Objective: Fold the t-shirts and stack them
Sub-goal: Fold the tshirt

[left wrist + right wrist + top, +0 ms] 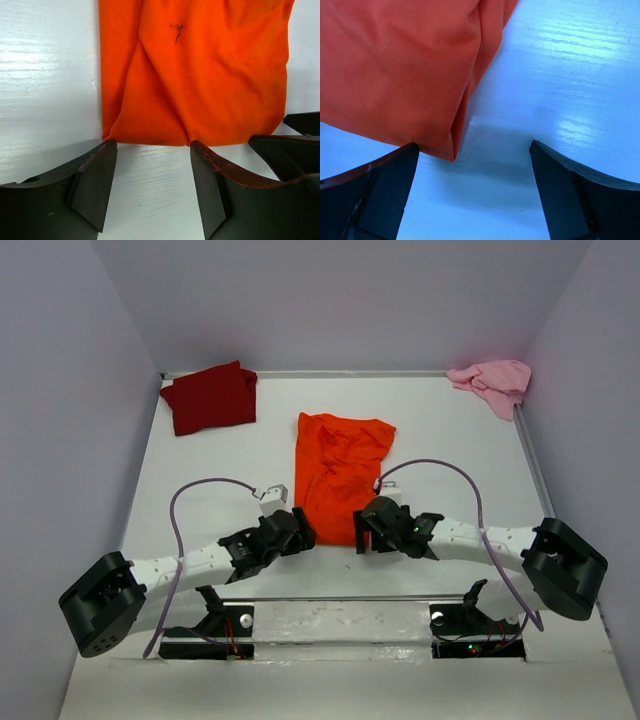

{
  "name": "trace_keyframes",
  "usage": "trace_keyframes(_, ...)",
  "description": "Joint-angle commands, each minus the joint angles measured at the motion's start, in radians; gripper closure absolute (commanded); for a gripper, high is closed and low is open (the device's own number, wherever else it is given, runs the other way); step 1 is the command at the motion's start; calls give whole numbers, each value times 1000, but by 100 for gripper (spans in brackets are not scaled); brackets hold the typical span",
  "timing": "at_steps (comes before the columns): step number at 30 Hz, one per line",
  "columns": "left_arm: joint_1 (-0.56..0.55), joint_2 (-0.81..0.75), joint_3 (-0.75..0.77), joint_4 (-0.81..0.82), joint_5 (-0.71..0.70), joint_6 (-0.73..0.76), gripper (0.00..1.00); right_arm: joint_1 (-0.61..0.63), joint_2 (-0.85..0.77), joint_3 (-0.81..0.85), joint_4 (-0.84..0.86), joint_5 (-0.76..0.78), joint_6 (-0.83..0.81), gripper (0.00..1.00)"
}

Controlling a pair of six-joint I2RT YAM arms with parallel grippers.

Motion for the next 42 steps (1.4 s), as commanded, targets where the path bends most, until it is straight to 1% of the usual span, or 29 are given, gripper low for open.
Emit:
trace_keyframes(1,-8,-32,-30,34,-60,-34,31,11,3,-7,67,8,46,2)
trace_keyframes(6,-11,-30,-27,-34,-145,-11,31,11,38,19,72,26,26,3)
trace_keyframes(13,-10,37,8,-43,-169,-15,30,11,81,47,78,31,21,3)
trace_keyframes(17,-13,111,34,-39,-172,-15,30,11,104,56,87,18,25,6)
trace_keyframes(20,-16,169,46,-11,-169,-20,31,11,101,50,115,-14,31,12)
trace_keyframes(23,-16,189,52,9,-165,-17,33,11,100,48,123,-34,35,16)
trace_keyframes(25,-17,197,58,17,-163,-14,38,11,98,45,126,-35,35,23)
trace_keyframes(26,-17,199,62,18,-163,-12,42,11,98,44,127,-35,32,25)
trace_keyframes(27,-17,205,63,18,-165,-8,45,11,100,42,127,-35,31,34)
trace_keyframes(28,-17,206,65,18,-165,-5,51,11,101,42,126,-37,29,41)
trace_keyframes(29,-17,206,65,18,-166,-2,53,11,103,41,126,-38,26,49)
trace_keyframes(30,-19,202,62,18,-166,0,56,11,106,42,123,-40,29,76)
trace_keyframes(31,-19,199,59,18,-163,0,65,11,107,42,120,-41,31,85)
trace_keyframes(33,-17,189,52,20,-160,2,77,11,115,50,109,-46,34,100)
trace_keyframes(34,-19,185,46,20,-159,-1,86,11,124,51,104,-51,34,100)
trace_keyframes(35,-19,180,45,18,-157,-3,100,11,127,56,98,-54,35,100)
trace_keyframes(39,-30,153,31,10,-148,-14,100,11,120,61,48,-63,40,100)
trace_keyframes(42,-51,130,19,4,-145,-40,100,20,66,36,25,-75,49,100)
